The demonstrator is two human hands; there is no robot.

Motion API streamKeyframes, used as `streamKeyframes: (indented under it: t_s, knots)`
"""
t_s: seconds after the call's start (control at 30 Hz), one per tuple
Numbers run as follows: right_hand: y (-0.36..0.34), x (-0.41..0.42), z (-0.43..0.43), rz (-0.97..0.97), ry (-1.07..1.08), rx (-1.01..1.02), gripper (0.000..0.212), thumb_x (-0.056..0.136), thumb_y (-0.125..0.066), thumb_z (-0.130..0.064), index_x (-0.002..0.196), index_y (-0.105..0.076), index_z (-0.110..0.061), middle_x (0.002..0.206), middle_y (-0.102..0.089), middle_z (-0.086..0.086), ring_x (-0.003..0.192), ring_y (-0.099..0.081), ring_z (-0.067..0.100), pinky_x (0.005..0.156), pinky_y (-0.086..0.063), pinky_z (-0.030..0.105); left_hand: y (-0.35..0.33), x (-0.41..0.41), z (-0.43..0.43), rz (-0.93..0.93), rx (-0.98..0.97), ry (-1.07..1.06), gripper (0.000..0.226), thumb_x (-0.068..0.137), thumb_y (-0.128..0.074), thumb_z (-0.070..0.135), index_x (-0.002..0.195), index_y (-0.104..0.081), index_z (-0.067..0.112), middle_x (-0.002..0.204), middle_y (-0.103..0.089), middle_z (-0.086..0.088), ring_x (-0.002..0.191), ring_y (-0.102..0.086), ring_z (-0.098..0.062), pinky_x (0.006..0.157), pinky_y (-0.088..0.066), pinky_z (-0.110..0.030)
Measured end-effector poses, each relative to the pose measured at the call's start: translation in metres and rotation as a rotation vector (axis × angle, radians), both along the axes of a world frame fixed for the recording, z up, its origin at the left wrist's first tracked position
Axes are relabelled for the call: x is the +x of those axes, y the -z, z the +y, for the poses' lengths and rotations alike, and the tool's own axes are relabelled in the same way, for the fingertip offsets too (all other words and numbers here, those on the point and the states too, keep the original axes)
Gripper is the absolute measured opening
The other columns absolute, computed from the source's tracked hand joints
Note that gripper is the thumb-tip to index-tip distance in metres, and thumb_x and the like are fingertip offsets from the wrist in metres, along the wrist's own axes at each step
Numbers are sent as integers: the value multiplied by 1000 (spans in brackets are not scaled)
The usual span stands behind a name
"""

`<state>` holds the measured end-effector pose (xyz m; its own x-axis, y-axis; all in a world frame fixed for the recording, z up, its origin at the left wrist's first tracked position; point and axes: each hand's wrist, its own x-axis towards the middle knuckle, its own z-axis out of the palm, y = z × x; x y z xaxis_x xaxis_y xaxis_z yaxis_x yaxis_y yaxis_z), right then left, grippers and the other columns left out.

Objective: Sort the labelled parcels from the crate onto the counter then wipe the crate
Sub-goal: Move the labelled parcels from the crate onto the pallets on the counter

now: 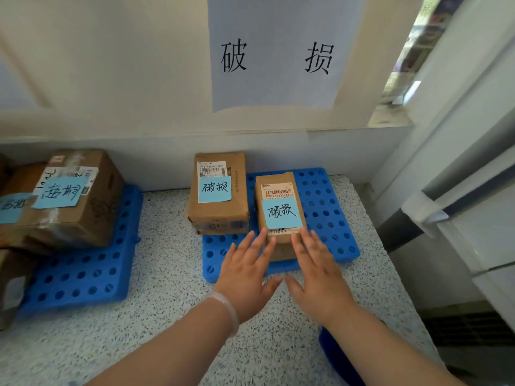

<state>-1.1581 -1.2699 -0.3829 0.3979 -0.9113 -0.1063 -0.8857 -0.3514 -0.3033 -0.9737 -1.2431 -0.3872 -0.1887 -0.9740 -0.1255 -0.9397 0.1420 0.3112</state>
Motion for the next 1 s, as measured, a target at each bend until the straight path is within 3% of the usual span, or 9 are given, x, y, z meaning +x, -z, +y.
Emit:
streamKeyframes:
  t_s: [0.1, 0.23, 0.4, 0.53, 0.7, 1.0]
  knots:
    - [-9, 5, -13, 29, -18, 12, 85, 97, -42, -52, 152, 20, -30, 154, 34, -14, 141, 32, 4, 114, 17, 26, -12, 3, -14, -123, -3, -16, 85, 75, 12, 69, 153, 14, 35, 159, 25, 12, 148, 23, -17, 120, 11, -49]
    - [-17, 18, -35, 63, -52, 57, 91, 98, -45, -49, 150, 25, -25, 153, 38, -11, 140, 32, 5, 115, 14, 29, -17, 12, -32, -207, -14, -109, 80, 73, 15, 67, 150, 14, 44, 161, 23, 3, 148, 21, -26, 116, 15, -52]
    - [-19, 30, -65, 47, -77, 69, 92, 97, -49, -47, 153, 21, -26, 155, 36, -10, 141, 30, 6, 113, 12, 29, -15, 19, -58, -151, 19, -169, 67, 96, -16, 65, 151, 15, 43, 163, 18, -1, 149, 18, -23, 116, 15, -46]
    - [-16, 34, -86, 52, -101, 38, 93, 96, -51, -46, 153, 20, -25, 156, 34, -9, 141, 29, 6, 113, 11, 30, -8, 20, -73, -138, -28, -181, 72, 89, -6, 67, 151, 18, 40, 163, 17, -1, 150, 15, -22, 118, 14, -45]
    - [-12, 39, -105, 47, -140, 4, 94, 95, -53, -45, 154, 16, -23, 160, 28, -5, 147, 22, 12, 117, 10, 32, -2, 20, -88, -73, -58, -213, 77, 97, -28, 60, 152, 17, 33, 164, 8, 2, 151, 9, -18, 121, 8, -45]
    - [-27, 31, -85, 32, -116, -11, 94, 94, -52, -48, 154, 17, -26, 159, 27, -8, 147, 24, 12, 121, 11, 37, -27, 11, -77, -101, -24, -190, 78, 97, -29, 61, 153, 16, 31, 163, 17, 1, 151, 8, -19, 122, 3, -47]
